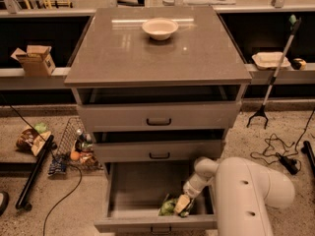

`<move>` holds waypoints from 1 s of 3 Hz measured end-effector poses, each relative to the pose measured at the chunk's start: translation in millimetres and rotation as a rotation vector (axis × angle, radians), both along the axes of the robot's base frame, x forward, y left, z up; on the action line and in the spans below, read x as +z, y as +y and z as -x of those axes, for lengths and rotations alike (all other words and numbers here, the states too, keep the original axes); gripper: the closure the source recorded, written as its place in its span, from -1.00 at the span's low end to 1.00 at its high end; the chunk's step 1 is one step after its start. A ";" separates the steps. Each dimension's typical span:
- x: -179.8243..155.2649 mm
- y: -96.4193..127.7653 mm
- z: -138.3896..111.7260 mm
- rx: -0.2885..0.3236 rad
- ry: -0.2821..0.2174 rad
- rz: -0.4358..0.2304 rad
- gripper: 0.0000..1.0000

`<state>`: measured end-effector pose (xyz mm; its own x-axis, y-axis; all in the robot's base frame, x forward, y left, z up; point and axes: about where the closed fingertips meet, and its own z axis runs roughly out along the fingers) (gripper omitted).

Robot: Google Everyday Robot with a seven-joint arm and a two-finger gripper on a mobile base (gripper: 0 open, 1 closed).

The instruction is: Pick green jalapeno chip bag from bottom drawer and place on counter

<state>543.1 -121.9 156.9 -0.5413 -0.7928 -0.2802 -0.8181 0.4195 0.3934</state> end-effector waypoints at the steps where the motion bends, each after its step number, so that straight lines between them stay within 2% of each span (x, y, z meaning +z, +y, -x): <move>1: -8.2 -3.4 5.2 0.002 0.029 0.009 -0.18; 2: -10.6 -6.8 8.3 0.002 0.048 0.013 0.29; 3: -8.3 -8.6 8.8 0.000 0.045 0.008 0.93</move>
Offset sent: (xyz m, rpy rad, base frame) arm -0.0063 -0.0136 -0.0089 -0.0208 0.0606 -0.0027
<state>534.3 -130.6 148.7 -0.5527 -0.7951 -0.2495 -0.8000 0.4224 0.4262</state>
